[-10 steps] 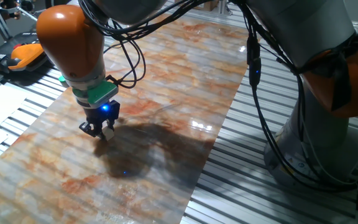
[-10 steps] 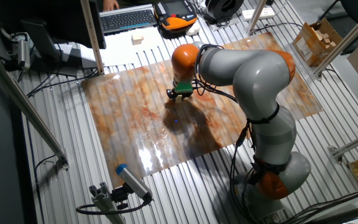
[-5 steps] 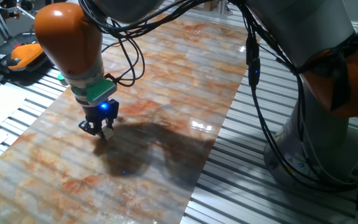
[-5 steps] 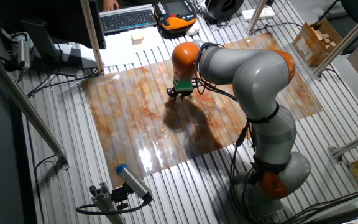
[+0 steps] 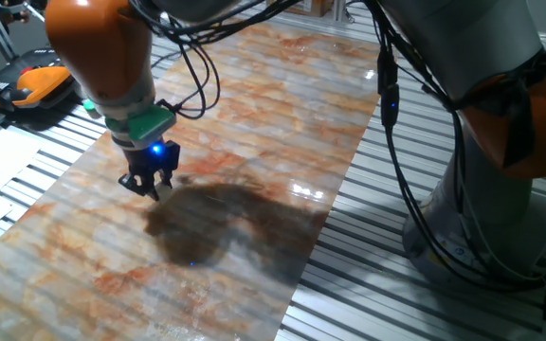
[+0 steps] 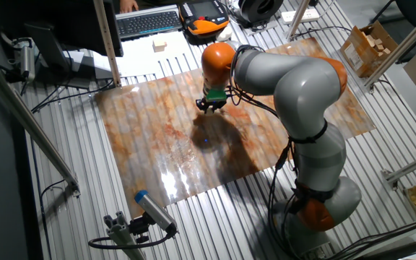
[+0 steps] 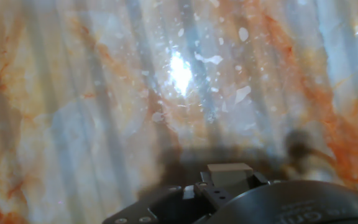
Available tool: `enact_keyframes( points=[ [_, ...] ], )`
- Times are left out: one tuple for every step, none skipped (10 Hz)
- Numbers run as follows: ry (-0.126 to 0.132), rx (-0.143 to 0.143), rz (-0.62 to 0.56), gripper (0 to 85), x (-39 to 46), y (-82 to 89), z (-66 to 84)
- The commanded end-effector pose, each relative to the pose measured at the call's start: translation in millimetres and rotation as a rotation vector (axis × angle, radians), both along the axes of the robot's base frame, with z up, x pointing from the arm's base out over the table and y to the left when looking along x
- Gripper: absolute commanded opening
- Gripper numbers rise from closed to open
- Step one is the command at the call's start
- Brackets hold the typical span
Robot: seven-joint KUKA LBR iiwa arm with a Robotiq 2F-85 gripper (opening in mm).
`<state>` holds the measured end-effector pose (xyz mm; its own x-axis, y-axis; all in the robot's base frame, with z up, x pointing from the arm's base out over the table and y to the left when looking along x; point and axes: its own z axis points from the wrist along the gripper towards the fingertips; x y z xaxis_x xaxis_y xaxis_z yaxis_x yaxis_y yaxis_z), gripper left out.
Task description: Pick up one small block
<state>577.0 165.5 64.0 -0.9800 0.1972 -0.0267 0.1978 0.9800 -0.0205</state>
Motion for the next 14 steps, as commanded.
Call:
enact_keyframes(
  points=[
    [-0.008,0.001,-0.002,0.0,-0.7,-0.7,3.1],
    [-0.011,0.000,-0.005,0.0,-1.3,-2.5,10.6],
    [-0.006,0.004,-0.008,0.0,-0.8,-6.3,21.6],
    [-0.005,0.011,-0.005,0.0,-0.6,-12.0,33.0],
    [-0.003,0.010,-0.002,0.0,0.8,-17.1,40.0],
    [0.000,0.010,0.005,0.0,2.7,-22.3,46.0],
    [-0.002,0.007,0.006,0.0,4.2,-26.8,51.5],
    [0.003,0.008,0.018,0.0,7.5,-33.8,58.1],
    [0.007,0.010,0.028,0.0,10.4,-40.4,62.5],
    [0.008,0.004,0.037,0.0,12.7,-46.8,65.4],
    [0.011,0.008,0.047,0.0,15.1,-53.8,68.2],
    [0.012,0.008,0.055,0.0,17.3,-59.5,71.5],
    [0.014,0.005,0.061,0.0,18.3,-63.5,73.7],
    [0.016,0.005,0.066,0.0,19.3,-68.1,75.7]
  ],
)
